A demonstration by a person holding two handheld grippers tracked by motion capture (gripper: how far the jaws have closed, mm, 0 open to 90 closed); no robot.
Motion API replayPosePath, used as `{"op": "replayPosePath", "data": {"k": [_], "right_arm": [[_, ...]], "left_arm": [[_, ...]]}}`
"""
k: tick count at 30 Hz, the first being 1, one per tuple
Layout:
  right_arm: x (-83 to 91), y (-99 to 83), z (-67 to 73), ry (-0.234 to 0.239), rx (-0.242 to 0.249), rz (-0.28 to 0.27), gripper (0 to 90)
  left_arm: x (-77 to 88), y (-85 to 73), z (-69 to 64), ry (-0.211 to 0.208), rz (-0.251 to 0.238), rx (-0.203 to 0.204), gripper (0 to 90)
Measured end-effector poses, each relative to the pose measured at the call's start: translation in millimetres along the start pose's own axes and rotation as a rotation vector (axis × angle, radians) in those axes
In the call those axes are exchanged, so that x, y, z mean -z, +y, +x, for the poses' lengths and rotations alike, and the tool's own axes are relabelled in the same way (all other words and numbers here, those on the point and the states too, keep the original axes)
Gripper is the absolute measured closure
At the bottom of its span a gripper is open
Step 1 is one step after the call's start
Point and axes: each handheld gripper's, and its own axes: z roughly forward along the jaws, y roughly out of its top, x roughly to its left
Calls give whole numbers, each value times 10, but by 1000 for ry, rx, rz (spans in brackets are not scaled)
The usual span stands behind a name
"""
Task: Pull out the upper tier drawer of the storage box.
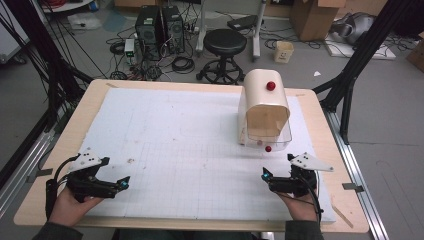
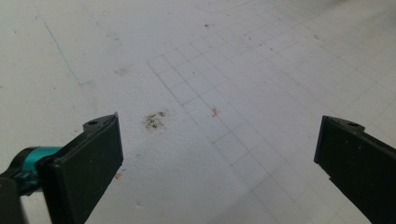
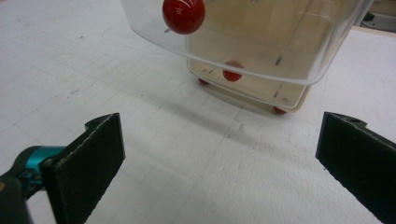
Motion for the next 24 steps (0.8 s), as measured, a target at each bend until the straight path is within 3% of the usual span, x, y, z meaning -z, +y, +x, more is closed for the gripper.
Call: {"op": "replayPosePath", "data": {"k": [24], "right_arm": [[12,-140,-43,27,-17,1,3]], "left_arm": [[-53,-118,49,-6,5,7,17]]}}
